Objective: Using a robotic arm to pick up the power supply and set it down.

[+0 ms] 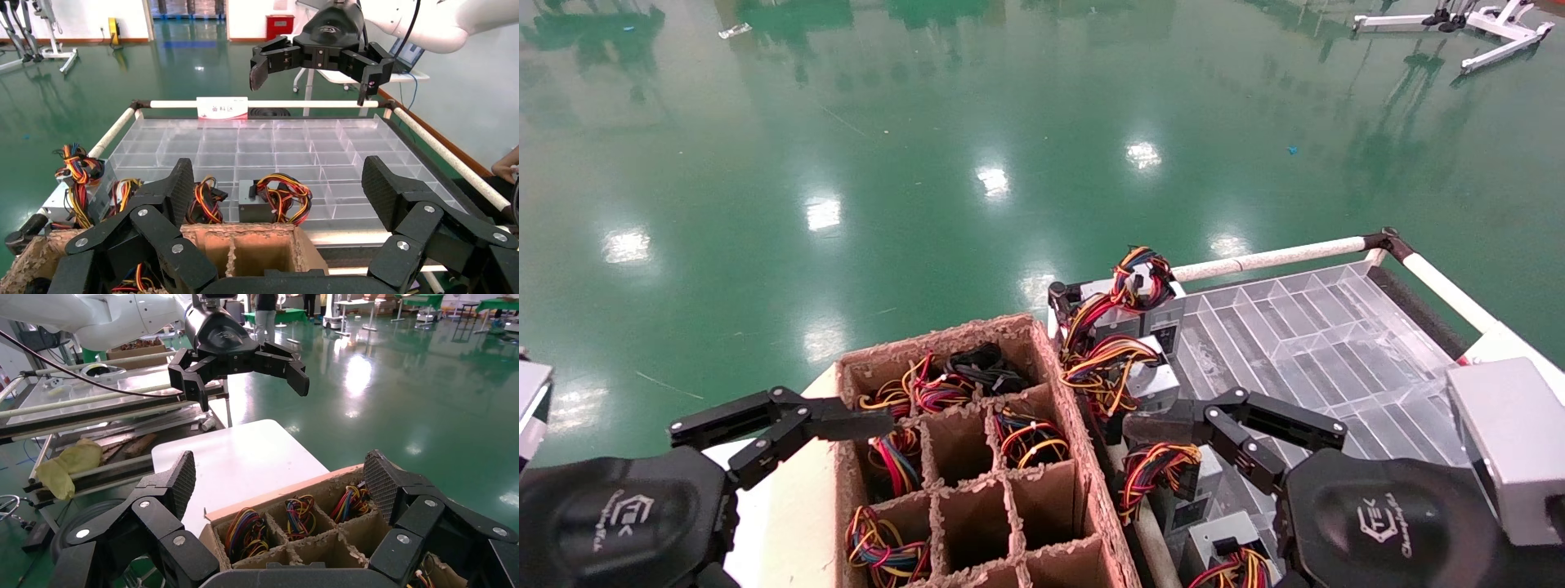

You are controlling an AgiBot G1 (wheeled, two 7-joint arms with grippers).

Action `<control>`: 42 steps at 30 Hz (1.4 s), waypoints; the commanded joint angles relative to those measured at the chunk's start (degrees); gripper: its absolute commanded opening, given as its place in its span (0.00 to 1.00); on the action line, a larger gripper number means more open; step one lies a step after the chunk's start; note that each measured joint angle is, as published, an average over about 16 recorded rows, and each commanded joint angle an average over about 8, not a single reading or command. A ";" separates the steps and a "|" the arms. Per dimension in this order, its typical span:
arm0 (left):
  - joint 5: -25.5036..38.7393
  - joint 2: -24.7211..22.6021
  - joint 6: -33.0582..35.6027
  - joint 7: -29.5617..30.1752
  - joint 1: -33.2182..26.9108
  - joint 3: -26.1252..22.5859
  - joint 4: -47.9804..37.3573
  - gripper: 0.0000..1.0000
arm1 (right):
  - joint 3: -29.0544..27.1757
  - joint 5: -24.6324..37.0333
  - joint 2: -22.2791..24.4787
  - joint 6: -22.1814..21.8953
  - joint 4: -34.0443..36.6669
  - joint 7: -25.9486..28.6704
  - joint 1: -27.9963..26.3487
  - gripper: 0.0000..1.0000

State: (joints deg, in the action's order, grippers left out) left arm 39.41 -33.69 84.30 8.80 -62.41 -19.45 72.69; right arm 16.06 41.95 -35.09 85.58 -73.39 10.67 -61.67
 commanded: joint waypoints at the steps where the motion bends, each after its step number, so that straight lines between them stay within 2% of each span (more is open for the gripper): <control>1: 0.00 0.00 0.00 0.00 0.00 0.00 0.00 1.00 | 0.00 0.00 0.00 0.00 0.00 0.00 0.00 1.00; 18: 0.00 0.00 0.00 0.00 0.00 0.00 0.00 1.00 | 0.00 0.00 0.00 0.00 0.00 0.00 0.00 1.00; 20: 0.00 0.00 0.00 0.00 0.00 0.00 0.00 1.00 | 0.00 0.00 0.00 0.00 0.00 0.00 0.00 0.88; 23: 0.00 0.00 0.00 0.00 0.00 0.00 0.00 1.00 | 0.00 0.00 0.00 0.00 0.00 0.00 0.00 0.52; 24: 0.00 0.00 0.00 0.00 0.00 0.00 0.00 1.00 | 0.00 0.00 0.00 0.00 0.00 0.00 0.00 0.43; 26: 0.00 0.00 0.00 0.00 0.00 0.00 0.00 1.00 | 0.00 0.00 0.00 0.00 0.00 0.00 0.00 0.43; 27: 0.00 0.00 0.00 0.00 0.00 0.00 0.00 1.00 | 0.00 0.00 0.00 0.00 0.00 0.00 0.00 0.46; 28: 0.00 0.00 0.00 0.00 0.00 0.00 0.00 1.00 | 0.00 0.00 0.00 0.00 0.00 0.00 0.00 0.54; 32: 0.00 0.00 0.00 0.00 0.00 0.00 0.00 1.00 | 0.00 0.00 0.00 0.00 0.00 0.00 0.00 1.00; 42: 0.00 0.00 0.00 0.00 0.00 0.00 0.00 1.00 | 0.00 0.00 0.00 0.00 0.00 0.00 0.00 1.00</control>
State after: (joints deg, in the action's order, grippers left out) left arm 39.41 -33.69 84.30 8.80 -62.41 -19.45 72.69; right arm 16.06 41.95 -35.09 85.59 -73.39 10.67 -61.67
